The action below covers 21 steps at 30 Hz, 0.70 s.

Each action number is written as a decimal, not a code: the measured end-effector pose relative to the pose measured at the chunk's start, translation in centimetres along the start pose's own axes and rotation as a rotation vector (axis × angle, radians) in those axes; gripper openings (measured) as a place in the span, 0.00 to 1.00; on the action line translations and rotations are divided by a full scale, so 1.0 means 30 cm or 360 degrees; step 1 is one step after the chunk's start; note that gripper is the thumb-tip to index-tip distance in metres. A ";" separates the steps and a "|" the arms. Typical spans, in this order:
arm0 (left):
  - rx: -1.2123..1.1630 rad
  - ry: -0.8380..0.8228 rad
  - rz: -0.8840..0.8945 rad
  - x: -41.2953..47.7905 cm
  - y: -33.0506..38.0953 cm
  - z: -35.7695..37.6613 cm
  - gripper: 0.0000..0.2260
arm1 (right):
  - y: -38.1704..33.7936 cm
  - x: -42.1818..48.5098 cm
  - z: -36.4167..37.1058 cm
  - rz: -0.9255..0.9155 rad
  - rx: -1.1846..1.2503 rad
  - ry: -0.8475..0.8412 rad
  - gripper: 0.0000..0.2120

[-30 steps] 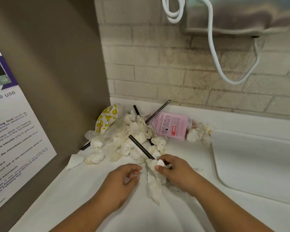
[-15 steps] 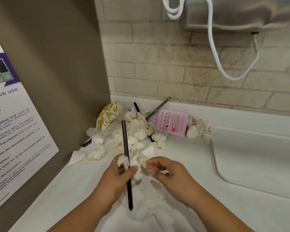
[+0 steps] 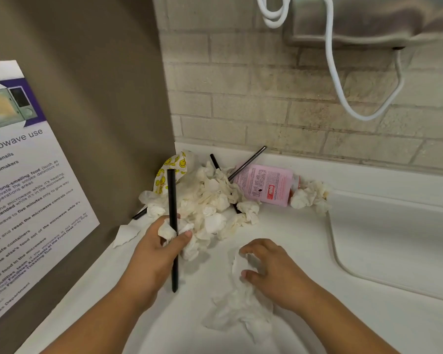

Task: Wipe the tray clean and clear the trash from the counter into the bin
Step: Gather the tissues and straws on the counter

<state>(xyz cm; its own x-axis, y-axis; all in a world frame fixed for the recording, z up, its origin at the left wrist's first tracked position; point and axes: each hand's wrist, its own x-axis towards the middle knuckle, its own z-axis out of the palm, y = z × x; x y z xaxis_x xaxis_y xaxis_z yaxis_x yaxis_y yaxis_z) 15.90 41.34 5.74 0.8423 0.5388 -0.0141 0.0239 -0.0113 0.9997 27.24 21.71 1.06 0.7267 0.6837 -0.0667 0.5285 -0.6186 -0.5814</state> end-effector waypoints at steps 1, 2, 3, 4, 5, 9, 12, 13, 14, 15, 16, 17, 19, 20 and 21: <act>-0.0005 0.0000 0.0008 -0.003 0.006 -0.002 0.08 | -0.003 -0.002 0.011 -0.0011 -0.0004 -0.0014 0.20; -0.0006 -0.0002 0.0009 -0.005 0.012 -0.004 0.08 | -0.007 -0.004 0.022 -0.0023 0.0003 -0.0016 0.21; -0.0013 -0.0006 0.0001 -0.009 0.019 -0.006 0.07 | -0.010 -0.005 0.031 -0.0039 0.0012 -0.0008 0.21; -0.0030 -0.0008 -0.0012 -0.011 0.023 -0.007 0.07 | -0.017 -0.004 0.038 -0.0052 0.0021 0.0009 0.22; -0.0055 -0.0008 -0.0024 -0.013 0.026 -0.010 0.07 | -0.026 -0.004 0.043 -0.0068 0.0035 0.0041 0.22; -0.0234 -0.0028 -0.0093 -0.015 0.037 -0.008 0.08 | -0.093 0.002 0.039 -0.0167 0.0250 0.0234 0.20; -0.0346 -0.0039 -0.0154 -0.019 0.039 0.002 0.11 | -0.154 -0.003 0.027 -0.0206 0.0557 0.0205 0.25; -0.0362 -0.0063 -0.0166 -0.023 0.039 0.006 0.11 | -0.175 -0.006 0.023 -0.0205 0.0709 0.0172 0.26; -0.0366 -0.0101 -0.0169 -0.026 0.039 0.010 0.12 | -0.193 -0.009 0.017 -0.0191 0.0870 0.0140 0.27; -0.0352 -0.0141 -0.0171 -0.031 0.040 0.015 0.13 | -0.207 -0.012 0.012 -0.0173 0.1021 0.0117 0.26; -0.0336 -0.0166 -0.0174 -0.034 0.039 0.019 0.13 | -0.212 -0.011 0.012 -0.0160 0.1120 0.0112 0.23; -0.0323 -0.0177 -0.0181 -0.036 0.040 0.021 0.13 | -0.215 -0.011 0.011 -0.0154 0.1147 0.0132 0.18; -0.0305 -0.0164 -0.0201 -0.036 0.037 0.015 0.13 | -0.206 -0.005 0.012 -0.0139 0.1125 0.0204 0.11; -0.0302 -0.0147 -0.0214 -0.033 0.033 0.010 0.13 | -0.198 -0.005 0.013 -0.0118 0.1134 0.0222 0.09; -0.0306 -0.0122 -0.0221 -0.031 0.029 0.000 0.13 | -0.188 -0.005 0.013 -0.0085 0.1168 0.0229 0.09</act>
<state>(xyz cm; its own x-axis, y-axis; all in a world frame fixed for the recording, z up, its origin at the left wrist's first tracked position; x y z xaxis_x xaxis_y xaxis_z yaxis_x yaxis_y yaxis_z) 15.15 40.83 6.61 0.8766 0.4584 -0.1460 0.0457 0.2228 0.9738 24.00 25.25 4.04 0.7851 0.6170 0.0541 0.1726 -0.1341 -0.9758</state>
